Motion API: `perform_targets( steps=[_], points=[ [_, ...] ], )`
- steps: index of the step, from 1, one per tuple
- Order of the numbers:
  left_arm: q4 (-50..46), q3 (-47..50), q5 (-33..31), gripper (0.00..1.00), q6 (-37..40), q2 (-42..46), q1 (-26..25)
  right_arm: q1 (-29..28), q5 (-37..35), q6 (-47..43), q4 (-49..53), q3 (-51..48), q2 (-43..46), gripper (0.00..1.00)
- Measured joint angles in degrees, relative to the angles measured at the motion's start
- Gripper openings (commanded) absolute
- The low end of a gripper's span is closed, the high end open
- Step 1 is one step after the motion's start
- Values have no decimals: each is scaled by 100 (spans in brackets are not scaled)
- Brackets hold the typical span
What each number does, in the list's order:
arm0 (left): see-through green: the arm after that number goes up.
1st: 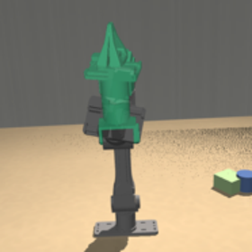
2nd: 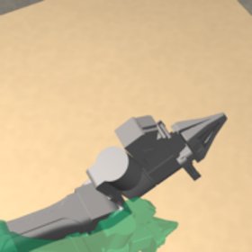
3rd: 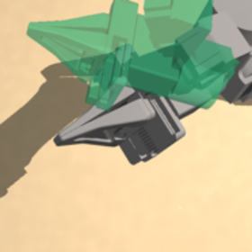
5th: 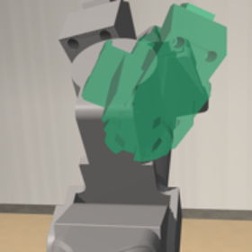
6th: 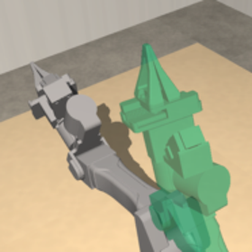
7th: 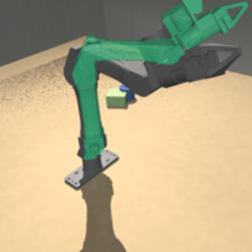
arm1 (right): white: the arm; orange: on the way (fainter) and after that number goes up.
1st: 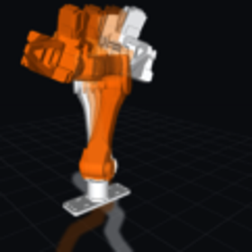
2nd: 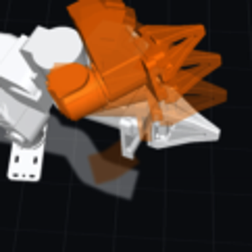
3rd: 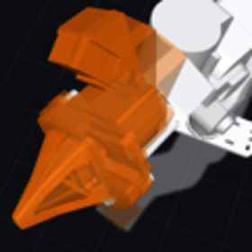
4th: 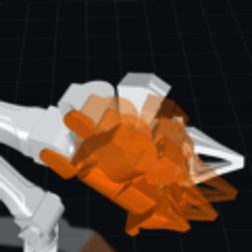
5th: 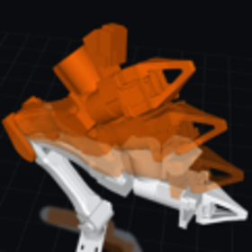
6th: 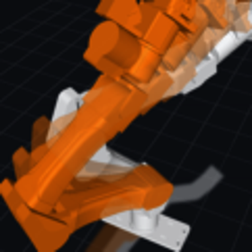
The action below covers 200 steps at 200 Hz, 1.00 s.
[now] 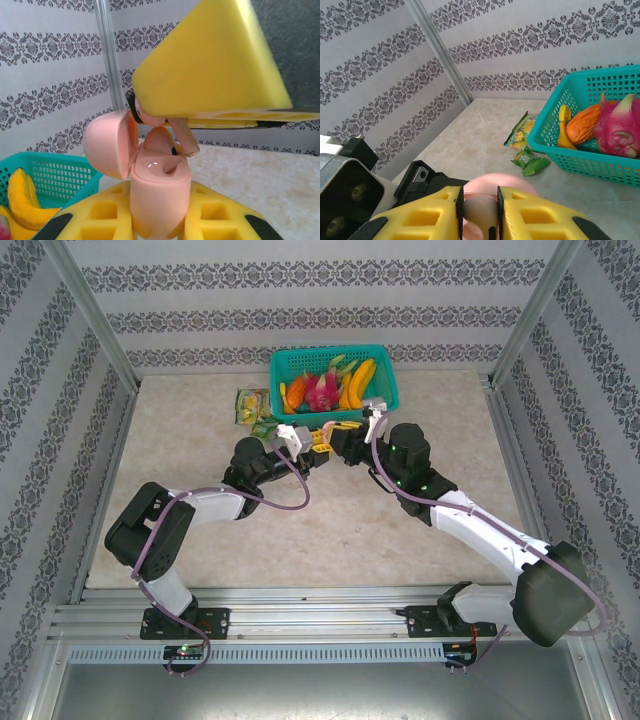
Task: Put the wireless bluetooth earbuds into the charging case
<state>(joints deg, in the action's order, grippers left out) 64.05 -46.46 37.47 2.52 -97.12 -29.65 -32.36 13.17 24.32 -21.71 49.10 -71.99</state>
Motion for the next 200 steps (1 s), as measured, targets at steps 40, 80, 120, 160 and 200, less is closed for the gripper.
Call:
perform_targets(
  steps=[40, 80, 120, 160, 200],
  points=[
    [0, -42, 2, 0, -17, -11, 0, 0, 2, 17, -83, 0, 0, 26],
    [2, -72, 2, 0, -92, -44, -4, 0, 0, 109, -136, 0, 0, 26],
    [33, -72, 2, 0, -173, -55, -22, 0, 0, 133, -192, 0, -17, 26],
    [59, -72, -2, 0, -284, -55, -35, 0, -2, 131, -310, 0, -101, 26],
    [74, -72, -22, 0, -393, -55, -35, 0, -4, 129, -389, 0, -140, 26]
  ],
)
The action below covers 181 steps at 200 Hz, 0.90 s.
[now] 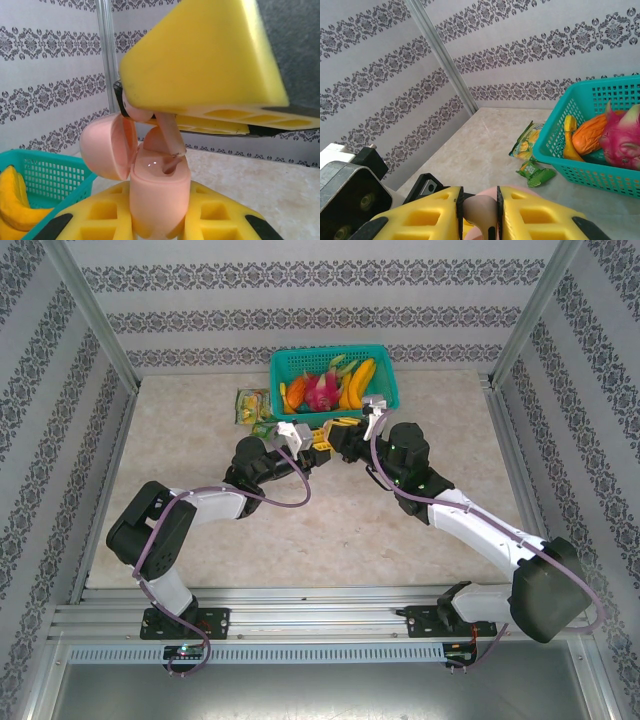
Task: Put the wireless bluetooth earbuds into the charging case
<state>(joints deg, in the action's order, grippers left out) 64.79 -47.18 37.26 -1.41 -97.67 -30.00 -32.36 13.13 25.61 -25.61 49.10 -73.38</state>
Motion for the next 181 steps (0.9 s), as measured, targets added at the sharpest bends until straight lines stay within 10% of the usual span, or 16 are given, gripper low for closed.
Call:
perform_targets(
  steps=[181],
  points=[
    [17, 0, -107, 0, -195, -11, -7, 39, 94, -197, -90, -70, -28, 26]
  ],
)
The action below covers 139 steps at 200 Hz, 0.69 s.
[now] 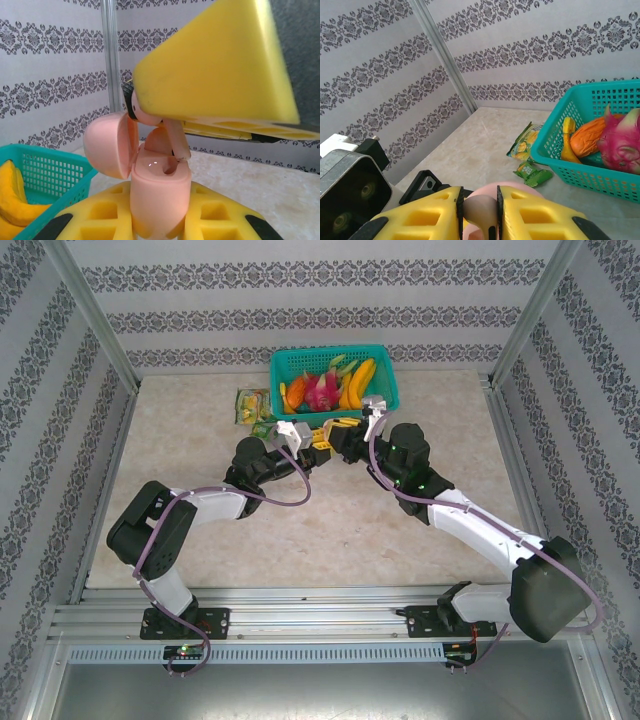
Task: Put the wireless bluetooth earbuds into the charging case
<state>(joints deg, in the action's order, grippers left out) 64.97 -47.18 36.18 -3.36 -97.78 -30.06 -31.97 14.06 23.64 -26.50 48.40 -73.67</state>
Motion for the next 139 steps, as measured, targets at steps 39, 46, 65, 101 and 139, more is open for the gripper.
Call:
perform_targets(
  steps=[39, 46, 65, 101, 139],
  points=[
    [-59, 0, -26, 0, -20, -7, 0, 0, 0, -35, 2, 0, -50, 26],
    [-76, 0, -33, 0, -20, -11, 0, 0, 2, -52, 4, 2, -68, 26],
    [-138, 0, -66, 0, -31, -31, 0, 22, 20, -114, 17, 15, -131, 27],
    [-173, 0, -90, 0, -59, -98, 0, 37, 24, -153, 83, 24, -208, 28],
    [-212, 0, -109, 0, -63, -98, 0, 33, 79, -160, 96, 39, -221, 41]
  ],
)
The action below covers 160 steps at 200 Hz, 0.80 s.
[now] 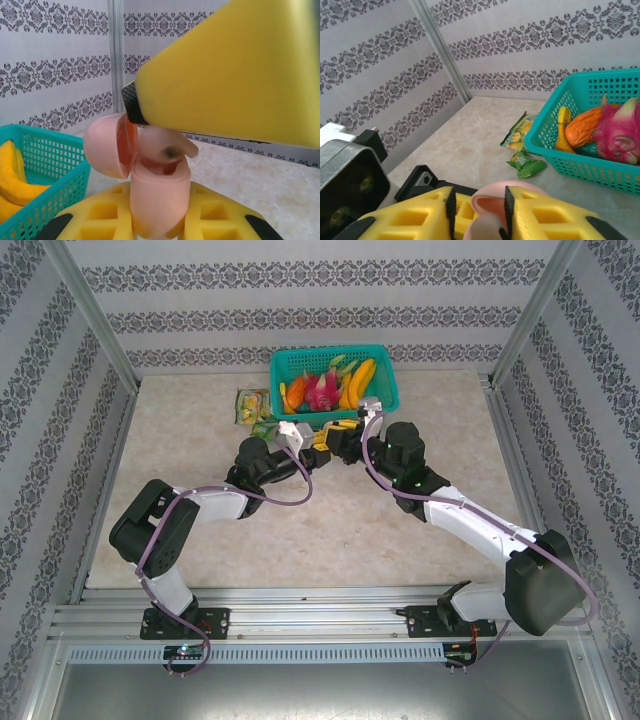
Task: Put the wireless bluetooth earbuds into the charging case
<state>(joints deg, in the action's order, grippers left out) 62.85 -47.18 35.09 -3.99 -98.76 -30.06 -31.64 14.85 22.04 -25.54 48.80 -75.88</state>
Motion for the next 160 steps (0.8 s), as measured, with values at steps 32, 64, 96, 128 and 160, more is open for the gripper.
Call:
perform_targets(
  steps=[32, 64, 96, 128, 160],
  points=[
    [-11, 0, -26, 0, -17, 0, 0, -2, 72, 57, 22, 37, -4, 48],
    [-4, 0, -44, 0, -59, 0, 0, -2, 111, 175, 101, 114, -4, 52],
    [15, -2, -72, 0, -66, 0, 0, -11, 120, 313, 223, 219, -4, 57],
    [90, -11, -92, 0, -90, -2, 0, -9, 138, 463, 376, 361, -2, 62],
    [254, -13, -109, 0, -107, -31, 0, 4, 197, 619, 487, 501, 15, 64]
  ],
)
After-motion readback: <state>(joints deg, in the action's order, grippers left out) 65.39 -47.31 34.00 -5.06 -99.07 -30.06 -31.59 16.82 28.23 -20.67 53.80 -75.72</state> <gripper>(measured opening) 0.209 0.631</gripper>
